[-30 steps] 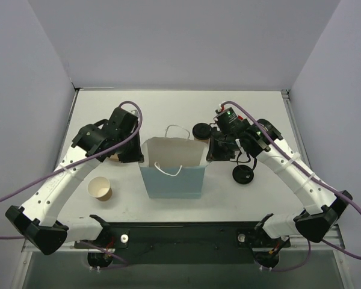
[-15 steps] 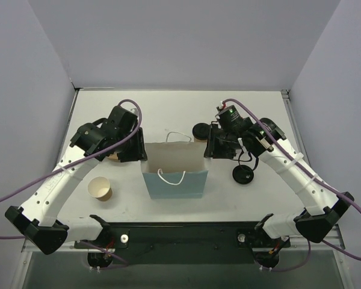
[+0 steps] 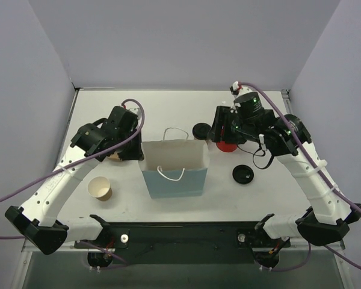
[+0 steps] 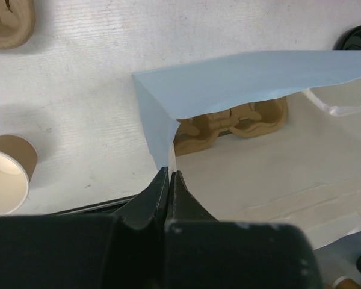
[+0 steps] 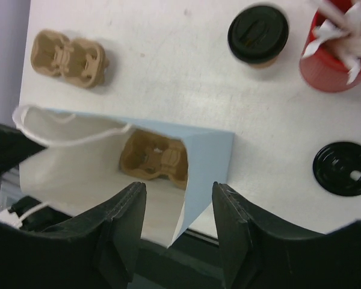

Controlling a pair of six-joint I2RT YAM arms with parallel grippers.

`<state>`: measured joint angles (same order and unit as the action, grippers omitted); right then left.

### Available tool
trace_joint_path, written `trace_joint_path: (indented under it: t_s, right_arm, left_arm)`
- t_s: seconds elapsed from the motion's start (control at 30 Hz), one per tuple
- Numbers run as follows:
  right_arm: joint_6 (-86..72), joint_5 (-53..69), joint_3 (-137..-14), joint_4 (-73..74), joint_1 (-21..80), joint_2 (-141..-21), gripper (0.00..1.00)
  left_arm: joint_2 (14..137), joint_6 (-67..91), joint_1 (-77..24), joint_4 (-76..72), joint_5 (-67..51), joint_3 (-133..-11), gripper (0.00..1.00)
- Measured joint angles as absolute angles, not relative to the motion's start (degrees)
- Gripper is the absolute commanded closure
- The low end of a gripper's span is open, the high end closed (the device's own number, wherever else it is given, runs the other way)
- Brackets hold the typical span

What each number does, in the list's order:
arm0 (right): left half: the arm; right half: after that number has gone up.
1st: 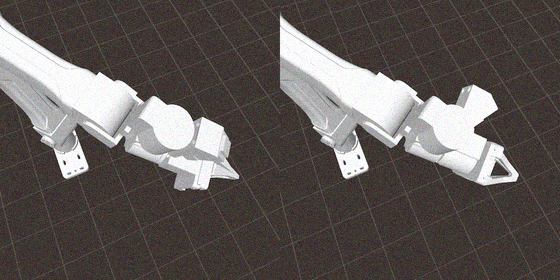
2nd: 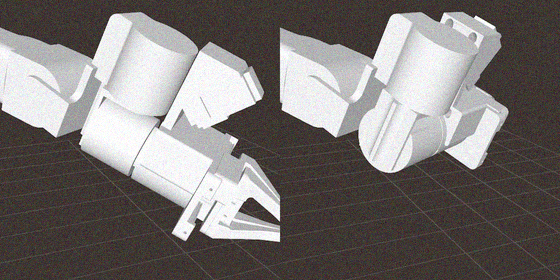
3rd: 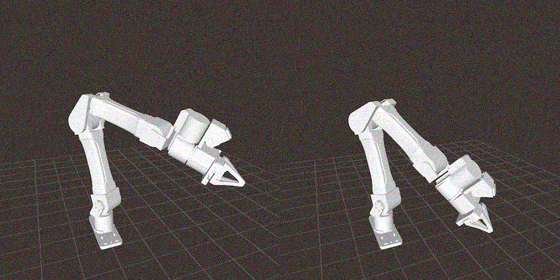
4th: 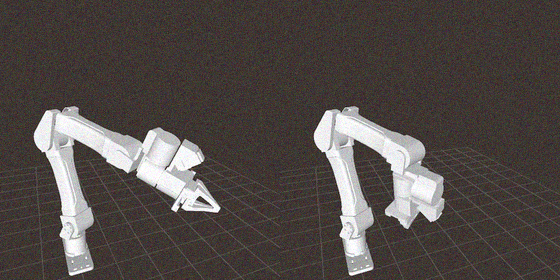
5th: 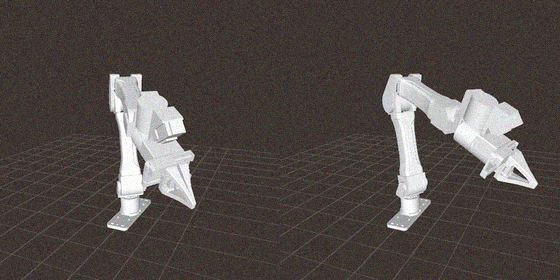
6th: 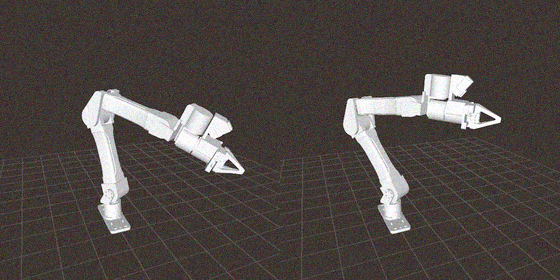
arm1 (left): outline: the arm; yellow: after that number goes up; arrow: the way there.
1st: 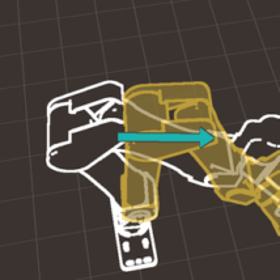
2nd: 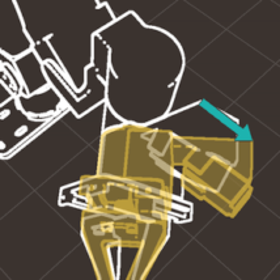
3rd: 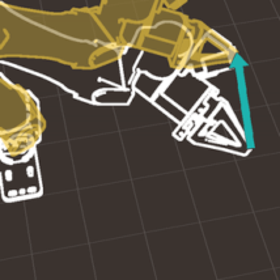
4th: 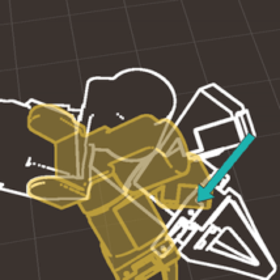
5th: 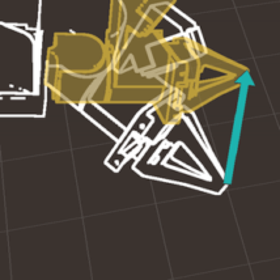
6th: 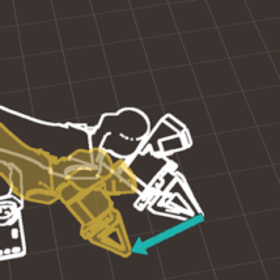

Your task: Pack the takeout coffee

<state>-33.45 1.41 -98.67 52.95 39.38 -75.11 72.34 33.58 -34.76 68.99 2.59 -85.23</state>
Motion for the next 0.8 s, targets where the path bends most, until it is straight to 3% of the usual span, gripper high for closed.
trace_joint_path:
  t_s: [0.27, 0.53, 0.8]
  right_arm:
    - [-23.59, 4.27, -112.68, 48.01, 27.14, -83.35, 0.35]
    - [-14.33, 10.52, -112.81, 46.35, 22.00, -94.35, 0.36]
    - [-9.80, 11.88, -106.59, 45.95, 22.24, -94.91, 0.36]
  left_arm:
    - [60.25, 27.44, -34.76, 59.05, 0.56, -75.42, 1.00]
    - [49.01, 22.92, -34.72, 48.77, -2.90, -67.66, 1.00]
    - [45.23, 19.42, -34.72, 44.21, -3.97, -63.18, 1.00]
